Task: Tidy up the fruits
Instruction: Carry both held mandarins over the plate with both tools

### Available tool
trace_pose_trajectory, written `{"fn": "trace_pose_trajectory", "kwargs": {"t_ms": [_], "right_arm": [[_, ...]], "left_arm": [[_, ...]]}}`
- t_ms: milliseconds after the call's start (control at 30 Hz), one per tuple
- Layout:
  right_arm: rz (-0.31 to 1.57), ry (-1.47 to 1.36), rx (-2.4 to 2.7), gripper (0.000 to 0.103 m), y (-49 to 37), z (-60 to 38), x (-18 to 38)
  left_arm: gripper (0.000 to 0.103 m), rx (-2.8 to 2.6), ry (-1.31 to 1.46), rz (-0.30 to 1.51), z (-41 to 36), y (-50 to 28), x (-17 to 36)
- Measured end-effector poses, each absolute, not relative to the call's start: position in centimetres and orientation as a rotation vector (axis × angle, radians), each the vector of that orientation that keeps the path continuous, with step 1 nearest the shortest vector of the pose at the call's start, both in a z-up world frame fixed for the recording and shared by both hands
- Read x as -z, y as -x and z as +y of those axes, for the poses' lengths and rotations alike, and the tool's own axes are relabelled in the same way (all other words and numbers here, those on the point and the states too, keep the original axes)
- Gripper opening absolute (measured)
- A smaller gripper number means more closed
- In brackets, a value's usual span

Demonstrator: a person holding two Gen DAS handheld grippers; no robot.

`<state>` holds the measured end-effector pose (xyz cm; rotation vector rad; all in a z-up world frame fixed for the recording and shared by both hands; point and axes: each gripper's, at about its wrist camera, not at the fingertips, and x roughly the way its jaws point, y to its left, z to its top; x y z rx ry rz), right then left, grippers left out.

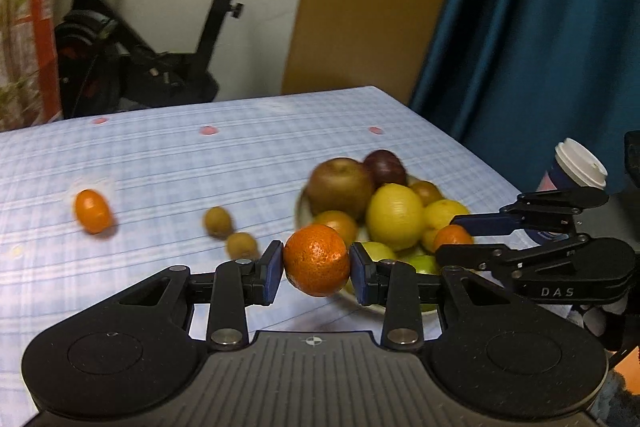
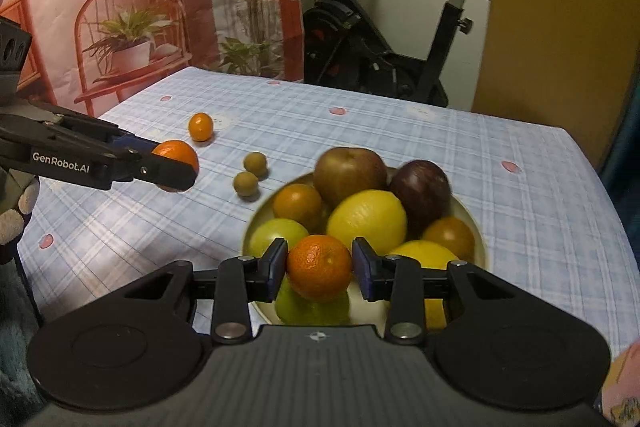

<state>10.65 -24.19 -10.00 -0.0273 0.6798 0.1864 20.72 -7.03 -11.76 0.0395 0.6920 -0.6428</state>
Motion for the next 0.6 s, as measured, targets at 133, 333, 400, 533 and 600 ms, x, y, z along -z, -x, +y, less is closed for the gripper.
{"fn": "trace_pose_trajectory", "kwargs": {"t_ms": [133,333,400,533,600], "right_arm": [[0.673,0.009,-0.169,0.038,-9.8,-25.4,10.4],[0.667,-0.034,-0.137,0.038,-9.0,-26.9,11.1],[0.667,-0.047,-0.126,0.038,-8.7,-27.3,11.4],[0.650,-0.060,-0.126,0.038,-8.4,-27.6,11.6],[0.646,-0.051,-0.129,0.038,-8.4,-27.4,11.5]], "left_arm": [[0.037,0.671,-0.073,0.699,-9.3,-20.9,11.9],[0.037,0.678,-0.111,0.724,-11.4,-22.1,12.6],[0.037,0.673,-0.114,0.730,-11.8,-22.5,12.6],[0.037,0.666,-0.125,0.732,-13.1,-23.6,12.7],[0.037,0.668,-0.140,0.727,-13.7,-23.7,12.7]]}}
